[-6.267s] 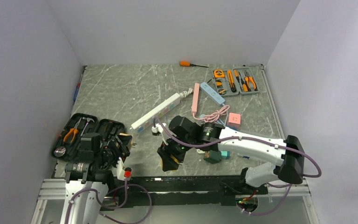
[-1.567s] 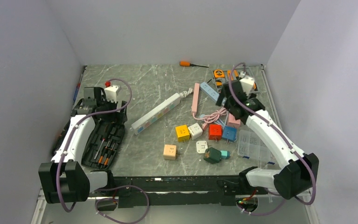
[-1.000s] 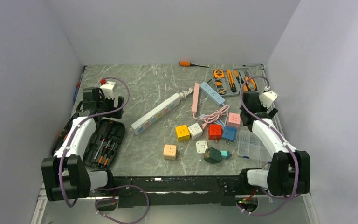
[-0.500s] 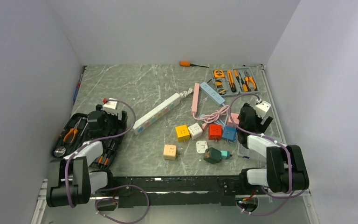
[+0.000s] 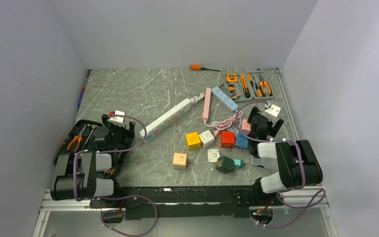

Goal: Pull the plug off the socket
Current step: Reset both arms

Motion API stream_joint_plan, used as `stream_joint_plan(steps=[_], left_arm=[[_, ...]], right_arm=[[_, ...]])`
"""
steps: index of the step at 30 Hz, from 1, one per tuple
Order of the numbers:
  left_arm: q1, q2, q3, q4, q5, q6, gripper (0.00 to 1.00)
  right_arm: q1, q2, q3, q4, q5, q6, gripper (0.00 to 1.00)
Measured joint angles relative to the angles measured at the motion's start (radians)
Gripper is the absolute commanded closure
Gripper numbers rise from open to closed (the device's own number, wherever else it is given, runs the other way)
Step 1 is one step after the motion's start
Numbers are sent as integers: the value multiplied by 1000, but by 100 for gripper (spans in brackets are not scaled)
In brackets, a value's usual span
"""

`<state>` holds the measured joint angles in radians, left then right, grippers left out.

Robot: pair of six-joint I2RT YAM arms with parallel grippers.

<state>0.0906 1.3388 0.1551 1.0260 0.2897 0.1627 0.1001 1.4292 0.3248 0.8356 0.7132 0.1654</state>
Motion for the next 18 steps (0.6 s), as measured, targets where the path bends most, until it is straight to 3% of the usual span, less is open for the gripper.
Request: stream_joint_plan(steps=[11,18], left_arm=[[0,1,2,72,12,1,1],[1,2,13,65,13,0,1]], right_arm=[[98,32,-67,214,-2,-125,0],[-28,39,-54,206,-194,-113,0]])
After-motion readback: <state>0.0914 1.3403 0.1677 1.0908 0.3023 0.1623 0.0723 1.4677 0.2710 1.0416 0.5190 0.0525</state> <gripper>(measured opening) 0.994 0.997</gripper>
